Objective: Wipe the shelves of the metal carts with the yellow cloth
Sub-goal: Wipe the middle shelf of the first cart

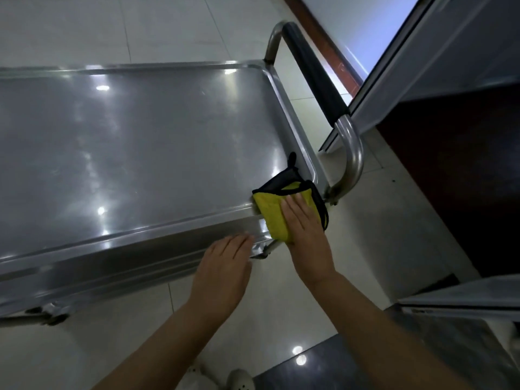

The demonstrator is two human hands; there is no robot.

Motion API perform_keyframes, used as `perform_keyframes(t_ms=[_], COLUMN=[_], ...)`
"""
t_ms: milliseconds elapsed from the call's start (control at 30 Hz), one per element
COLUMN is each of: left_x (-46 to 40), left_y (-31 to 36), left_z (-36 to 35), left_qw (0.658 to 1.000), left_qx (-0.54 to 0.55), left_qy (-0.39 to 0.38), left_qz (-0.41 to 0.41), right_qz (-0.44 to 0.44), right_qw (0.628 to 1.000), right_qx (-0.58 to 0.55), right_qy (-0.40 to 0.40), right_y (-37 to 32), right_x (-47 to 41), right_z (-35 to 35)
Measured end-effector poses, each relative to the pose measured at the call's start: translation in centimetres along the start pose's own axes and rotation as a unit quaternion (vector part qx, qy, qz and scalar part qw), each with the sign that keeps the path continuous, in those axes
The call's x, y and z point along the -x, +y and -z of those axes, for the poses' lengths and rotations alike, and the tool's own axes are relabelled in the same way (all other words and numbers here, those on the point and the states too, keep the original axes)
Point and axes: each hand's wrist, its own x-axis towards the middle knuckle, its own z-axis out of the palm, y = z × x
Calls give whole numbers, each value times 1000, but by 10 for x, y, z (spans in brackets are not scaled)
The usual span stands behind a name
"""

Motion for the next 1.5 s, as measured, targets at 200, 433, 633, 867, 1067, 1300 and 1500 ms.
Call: perform_keyframes(t_ms=[200, 433, 633, 867, 1067, 1300, 1500], left_x=[6, 24, 10, -26, -46, -64, -61], left_y=[3, -25, -85, -142, -183, -203, -211], left_z=[-26, -111, -178, -200, -202, -209, -205], left_qw=[982, 969, 979, 982, 966, 953, 945], left_qx=[170, 168, 25, -77, -153, -196, -233], left_qy=[-38, -96, -138, -103, -131, -211, -216], left_qz=[71, 157, 150, 137, 161, 91, 81], right_qz=[-73, -319, -409, -171, -94, -74, -85], right_qw=[987, 906, 821, 977, 953, 954, 963], right_qx=[-138, -275, -397, -123, 46, 49, 55], right_qy=[26, -52, -21, 22, -284, -287, -249], right_y=[-29, -15, 26, 67, 83, 99, 111], right_x=[55, 102, 102, 41, 29, 11, -22], right_z=[-25, -98, -154, -179, -229, -246, -273])
